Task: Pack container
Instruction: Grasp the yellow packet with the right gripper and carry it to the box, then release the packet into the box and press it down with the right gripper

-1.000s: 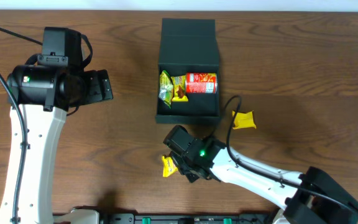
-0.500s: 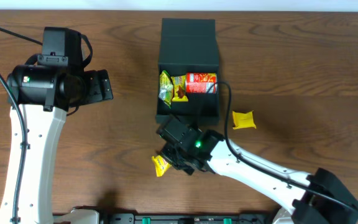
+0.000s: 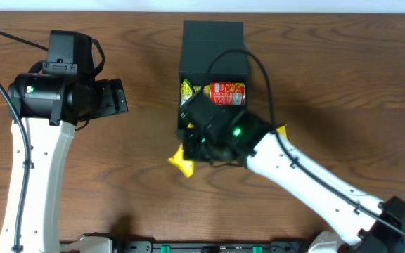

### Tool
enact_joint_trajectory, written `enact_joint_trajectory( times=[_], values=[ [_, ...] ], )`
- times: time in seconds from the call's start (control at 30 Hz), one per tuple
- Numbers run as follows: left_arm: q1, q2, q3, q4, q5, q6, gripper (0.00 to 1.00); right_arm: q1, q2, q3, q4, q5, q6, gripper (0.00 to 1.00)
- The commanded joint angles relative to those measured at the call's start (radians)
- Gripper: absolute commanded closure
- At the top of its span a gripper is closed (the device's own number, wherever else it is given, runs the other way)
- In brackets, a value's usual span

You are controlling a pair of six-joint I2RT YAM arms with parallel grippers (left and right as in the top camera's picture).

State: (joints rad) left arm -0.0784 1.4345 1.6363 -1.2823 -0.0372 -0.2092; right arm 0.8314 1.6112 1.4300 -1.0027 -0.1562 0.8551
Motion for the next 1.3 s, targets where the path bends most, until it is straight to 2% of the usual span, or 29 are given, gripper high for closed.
enact_joint_trajectory(
  times=[0.0, 0.13, 0.3, 0.43, 0.8, 1.27],
  values=[
    [0.006, 0.003, 0.003, -0.003, -0.018, 0.003, 0.05, -0.061, -0.001, 0.063, -0.04, 0.056, -0.333, 0.98],
    [0.006, 0.003, 0.003, -0.006, -0.017, 0.002, 0.05, -0.119, -0.001, 0.11, -0.063, 0.109, -0.519, 0.98],
    [0.006, 0.003, 0.003, -0.006, -0.017, -0.04, 0.05, -0.152, 0.022, 0.119, -0.02, 0.164, -0.584, 0.99],
    [0.006, 0.003, 0.003, -0.003, -0.016, -0.042, 0.05, -0.159, 0.103, 0.146, 0.024, 0.19, -0.61, 0.98],
    [0.006, 0.003, 0.003, -0.004, -0.016, -0.042, 0.05, -0.219, 0.39, 0.392, 0.014, 0.23, -0.669, 0.98],
    [0.006, 0.003, -0.001, 0.005, -0.018, -0.042, 0.05, -0.29, 0.5, 0.432, 0.077, 0.019, -0.649, 0.98]
  ],
)
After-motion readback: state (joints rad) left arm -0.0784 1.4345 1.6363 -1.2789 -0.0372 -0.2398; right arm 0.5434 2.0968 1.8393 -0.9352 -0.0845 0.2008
